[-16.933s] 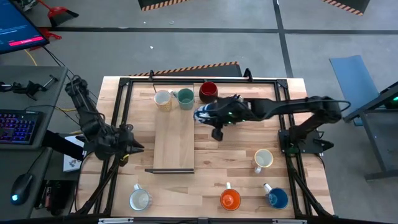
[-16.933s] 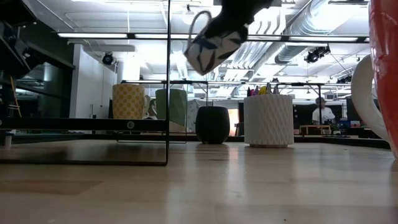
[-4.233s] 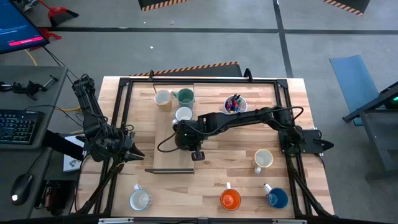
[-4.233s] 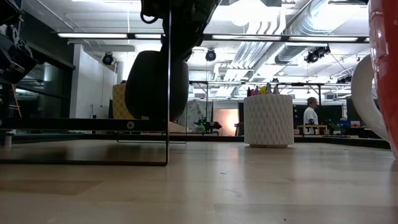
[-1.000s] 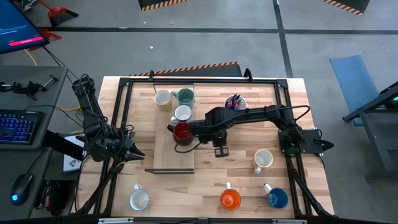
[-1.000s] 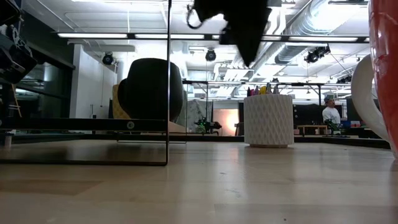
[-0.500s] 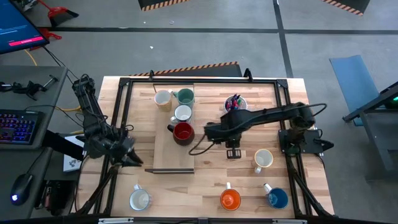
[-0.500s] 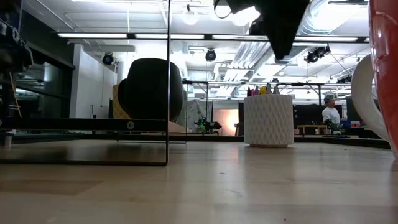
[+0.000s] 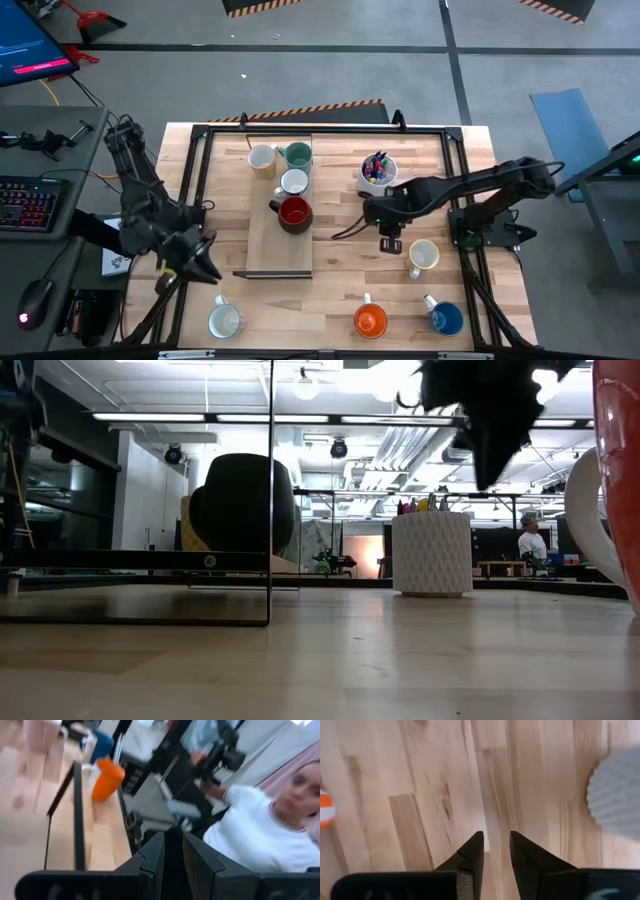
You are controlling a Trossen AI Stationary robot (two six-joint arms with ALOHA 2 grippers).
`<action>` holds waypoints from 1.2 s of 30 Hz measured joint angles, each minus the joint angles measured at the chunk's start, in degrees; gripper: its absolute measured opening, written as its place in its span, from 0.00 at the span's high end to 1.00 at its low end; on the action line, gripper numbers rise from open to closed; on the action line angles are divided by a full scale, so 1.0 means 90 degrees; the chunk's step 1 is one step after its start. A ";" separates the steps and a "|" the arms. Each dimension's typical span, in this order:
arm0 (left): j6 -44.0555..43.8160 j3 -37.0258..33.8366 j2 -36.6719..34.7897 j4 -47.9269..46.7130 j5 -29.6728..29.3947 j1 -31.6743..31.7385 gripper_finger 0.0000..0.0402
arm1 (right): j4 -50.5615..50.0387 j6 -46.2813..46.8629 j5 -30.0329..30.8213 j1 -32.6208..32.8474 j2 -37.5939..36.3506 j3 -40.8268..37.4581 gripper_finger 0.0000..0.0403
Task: Place coffee mugs
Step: Put the red mug on the shelf
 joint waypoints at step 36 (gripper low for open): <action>-0.4944 0.1911 0.3887 -0.2902 0.3270 0.0993 0.85 | 0.0775 -0.0670 0.0331 -0.0001 -0.0128 -0.0430 0.82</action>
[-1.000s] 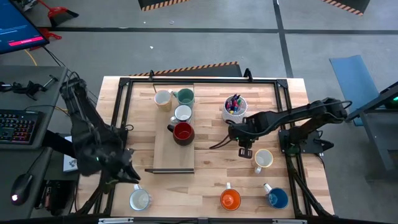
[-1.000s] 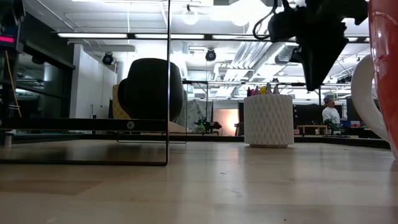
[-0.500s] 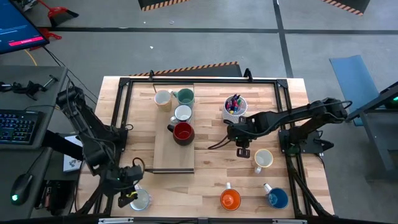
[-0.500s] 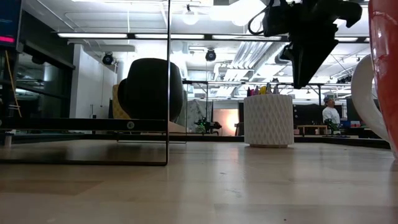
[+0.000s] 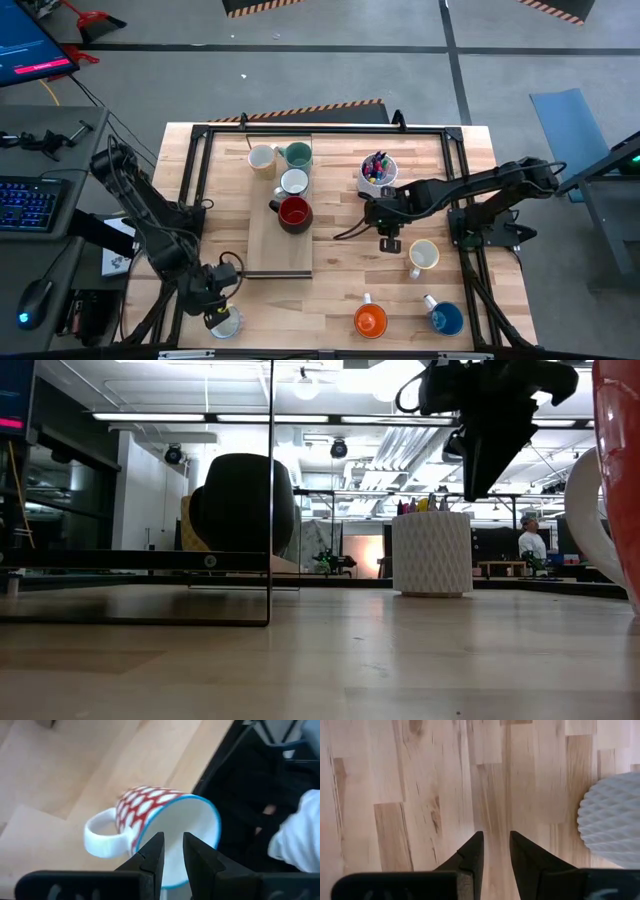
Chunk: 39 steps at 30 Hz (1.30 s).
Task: Place coffee mugs
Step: Put the red mug on the shelf
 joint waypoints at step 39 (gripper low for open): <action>0.0257 0.0557 -0.0012 -0.1042 -0.0196 -0.0144 0.85 | 0.0081 -0.0234 -0.0007 0.0001 0.0002 0.0000 0.82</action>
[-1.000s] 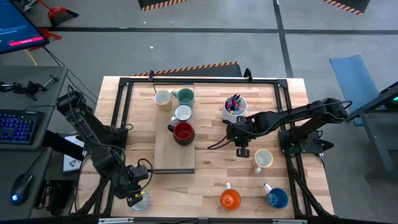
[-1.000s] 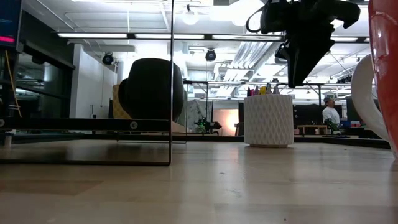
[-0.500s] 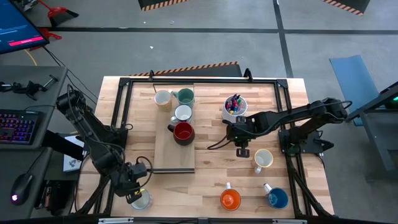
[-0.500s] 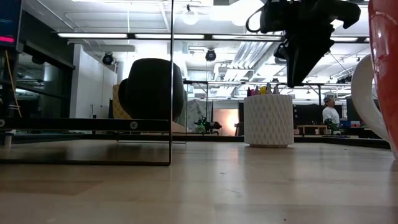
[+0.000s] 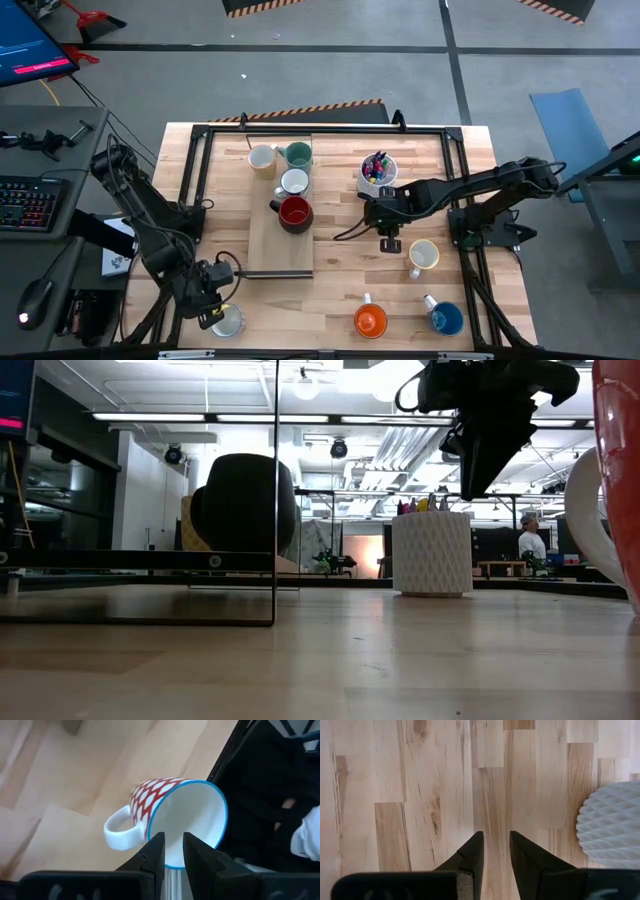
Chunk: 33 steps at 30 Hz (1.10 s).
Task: Place coffee mugs
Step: Put the red mug on the shelf
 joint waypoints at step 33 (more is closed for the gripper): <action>0.0056 -0.0027 0.1171 -0.0097 -0.0099 -0.0193 0.85 | -0.0002 -0.0002 0.0000 -0.0002 0.0002 0.0000 0.82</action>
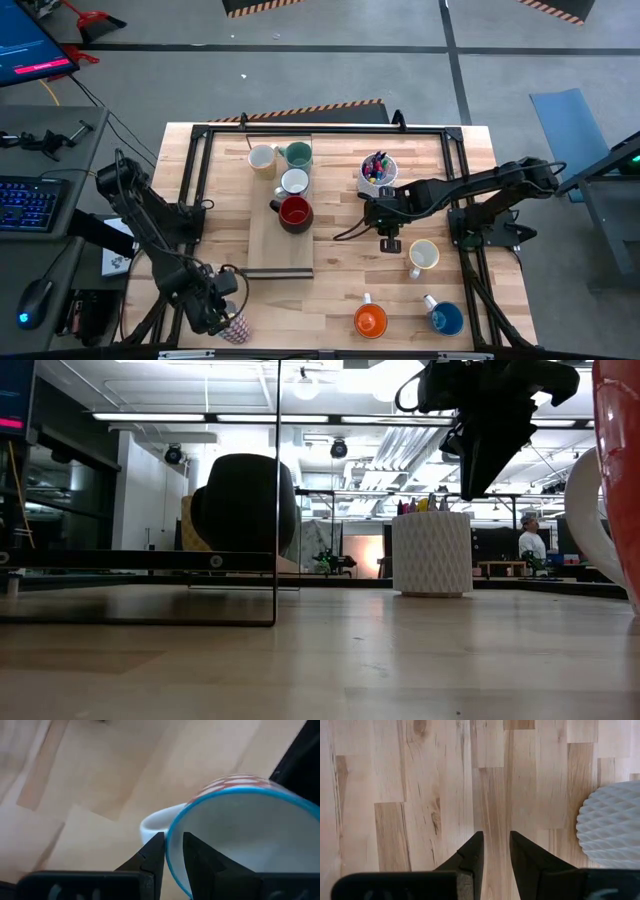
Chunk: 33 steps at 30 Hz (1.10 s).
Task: Place coffee mugs
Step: Put the red mug on the shelf
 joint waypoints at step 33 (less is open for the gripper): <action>-0.0156 0.0028 -0.0142 -0.1049 0.0415 0.0000 1.00 | -0.0024 0.0002 0.0019 0.0001 0.0000 0.0000 0.82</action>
